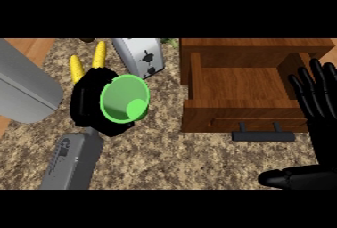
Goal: Pick up the cup, place it into the drawer and close the drawer
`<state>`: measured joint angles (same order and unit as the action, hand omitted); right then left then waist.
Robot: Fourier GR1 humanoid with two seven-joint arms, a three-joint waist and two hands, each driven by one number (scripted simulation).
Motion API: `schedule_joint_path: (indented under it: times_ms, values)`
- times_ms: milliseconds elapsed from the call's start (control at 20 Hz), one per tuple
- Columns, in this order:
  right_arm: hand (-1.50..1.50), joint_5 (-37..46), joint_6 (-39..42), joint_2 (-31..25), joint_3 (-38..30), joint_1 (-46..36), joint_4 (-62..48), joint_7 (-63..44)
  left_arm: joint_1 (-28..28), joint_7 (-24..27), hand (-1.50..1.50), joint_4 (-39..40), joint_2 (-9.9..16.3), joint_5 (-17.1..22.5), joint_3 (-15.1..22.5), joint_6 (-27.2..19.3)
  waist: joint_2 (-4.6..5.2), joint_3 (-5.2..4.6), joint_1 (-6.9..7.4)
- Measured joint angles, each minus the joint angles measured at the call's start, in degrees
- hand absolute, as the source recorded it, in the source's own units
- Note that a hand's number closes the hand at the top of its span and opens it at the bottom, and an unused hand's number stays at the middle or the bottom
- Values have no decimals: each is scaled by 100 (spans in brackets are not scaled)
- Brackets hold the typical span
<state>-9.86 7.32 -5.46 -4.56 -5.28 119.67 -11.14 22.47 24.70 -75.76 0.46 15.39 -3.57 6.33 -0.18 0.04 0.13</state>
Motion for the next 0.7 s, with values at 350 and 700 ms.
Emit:
schedule_joint_path:
  times_ms: [350,700]
  values:
    - [-150,10,36,-33,14,3,108,-27,868,-908,150,-432,-32,-145,352,-868,10,-2,-33]
    - [-150,80,77,14,59,76,7,123,2061,-1350,150,174,-27,-327,424,-1472,21,-2,-68]
